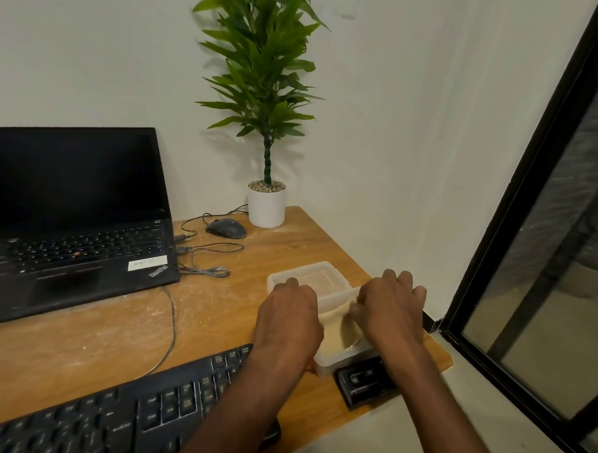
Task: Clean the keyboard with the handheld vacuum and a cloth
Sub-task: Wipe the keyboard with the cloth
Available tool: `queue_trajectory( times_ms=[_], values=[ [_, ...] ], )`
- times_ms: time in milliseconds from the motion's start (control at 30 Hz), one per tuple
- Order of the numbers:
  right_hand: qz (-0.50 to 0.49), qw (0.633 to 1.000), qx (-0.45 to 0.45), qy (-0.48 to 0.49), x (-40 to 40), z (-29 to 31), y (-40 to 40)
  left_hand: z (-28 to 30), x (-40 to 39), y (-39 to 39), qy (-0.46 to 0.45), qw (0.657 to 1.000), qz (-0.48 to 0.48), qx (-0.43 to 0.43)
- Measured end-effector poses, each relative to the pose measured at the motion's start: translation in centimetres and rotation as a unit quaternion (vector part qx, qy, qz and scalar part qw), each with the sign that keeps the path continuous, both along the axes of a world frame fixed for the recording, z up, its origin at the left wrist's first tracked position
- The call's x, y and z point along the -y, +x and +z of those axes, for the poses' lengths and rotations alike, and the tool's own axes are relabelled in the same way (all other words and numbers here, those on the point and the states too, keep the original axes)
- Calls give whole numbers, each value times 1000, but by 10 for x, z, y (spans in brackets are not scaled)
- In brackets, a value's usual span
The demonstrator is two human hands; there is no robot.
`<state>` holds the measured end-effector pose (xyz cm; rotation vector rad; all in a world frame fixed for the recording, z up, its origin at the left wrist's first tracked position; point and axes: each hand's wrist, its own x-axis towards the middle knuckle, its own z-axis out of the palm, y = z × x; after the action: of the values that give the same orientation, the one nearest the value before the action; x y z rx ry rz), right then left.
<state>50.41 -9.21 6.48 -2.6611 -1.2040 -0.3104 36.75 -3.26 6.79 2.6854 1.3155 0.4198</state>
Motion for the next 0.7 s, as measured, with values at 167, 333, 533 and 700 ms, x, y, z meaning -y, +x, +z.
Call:
queue_trajectory(
  times_ms=[167, 333, 533, 700],
  values=[
    [48, 977, -137, 155, 18, 18, 0, 13, 8, -8, -12, 990, 7, 140],
    [135, 904, -280, 292, 37, 37, -13, 42, 18, -17, -71, 957, -23, 279],
    [229, 829, -297, 415, 45, 58, -46, 58, 22, -26, -161, 887, -67, 427],
    [267, 845, -199, 418, 42, 58, -78, 65, 31, -46, -262, 804, -72, 529]
  ],
)
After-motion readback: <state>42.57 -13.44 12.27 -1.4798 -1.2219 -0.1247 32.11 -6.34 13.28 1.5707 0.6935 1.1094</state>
